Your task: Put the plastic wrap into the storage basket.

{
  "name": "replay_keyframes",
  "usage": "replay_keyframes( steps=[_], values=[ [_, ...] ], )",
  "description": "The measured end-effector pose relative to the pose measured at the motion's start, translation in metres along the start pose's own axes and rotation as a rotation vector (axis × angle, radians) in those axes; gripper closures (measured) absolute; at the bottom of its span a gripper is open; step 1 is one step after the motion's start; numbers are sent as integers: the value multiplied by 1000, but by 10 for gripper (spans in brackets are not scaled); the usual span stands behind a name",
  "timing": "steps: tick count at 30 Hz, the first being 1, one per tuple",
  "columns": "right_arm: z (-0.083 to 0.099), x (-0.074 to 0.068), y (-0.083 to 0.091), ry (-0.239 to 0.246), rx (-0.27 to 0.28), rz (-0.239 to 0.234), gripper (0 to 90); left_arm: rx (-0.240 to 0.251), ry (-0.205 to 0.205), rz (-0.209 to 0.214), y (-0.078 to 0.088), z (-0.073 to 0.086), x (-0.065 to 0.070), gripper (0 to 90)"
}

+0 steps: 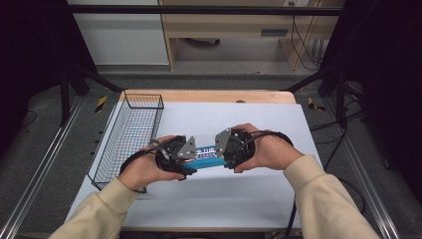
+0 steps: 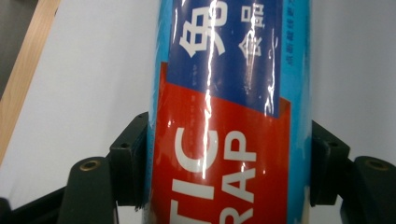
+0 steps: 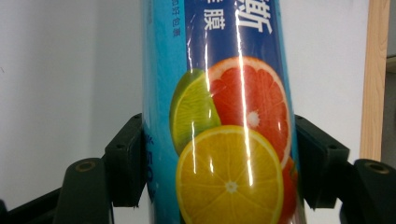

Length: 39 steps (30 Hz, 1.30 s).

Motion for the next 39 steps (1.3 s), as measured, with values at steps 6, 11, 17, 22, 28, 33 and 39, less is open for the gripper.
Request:
replay_keyframes(
  steps=[6, 11, 17, 22, 28, 33, 39],
  values=[
    [5, -1, 4, -15, -9, 63, 139, -13, 6, 4, -4, 6, 1, 314],
    [22, -5, 13, -43, -2, 120, 84, -33, 29, 1, -10, 13, -1, 314],
    [55, -18, 35, -140, -31, 203, 64, -29, 54, -4, -12, 16, -5, 315],
    [76, -25, 43, -214, -25, 247, 63, -24, 54, -16, -12, 16, -5, 315],
    [108, -42, 43, -350, -39, 274, 84, -5, 58, -34, -6, 16, -5, 315],
    [113, -57, 27, -480, -25, 360, 131, 23, 73, -42, 5, 16, -3, 315],
    [109, -66, 4, -605, -92, 415, 129, 80, 104, -76, 18, 19, -5, 315]
  ],
)
Point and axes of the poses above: each handheld gripper's, and its own axes: y roughly backward along the jaws, z roughly out of its underside, x roughly to its right, the point moved 5 cm from there along -y, roughly forward along the jaws, and after that the axes turned 11 degrees about y, right-handed, at the moved point
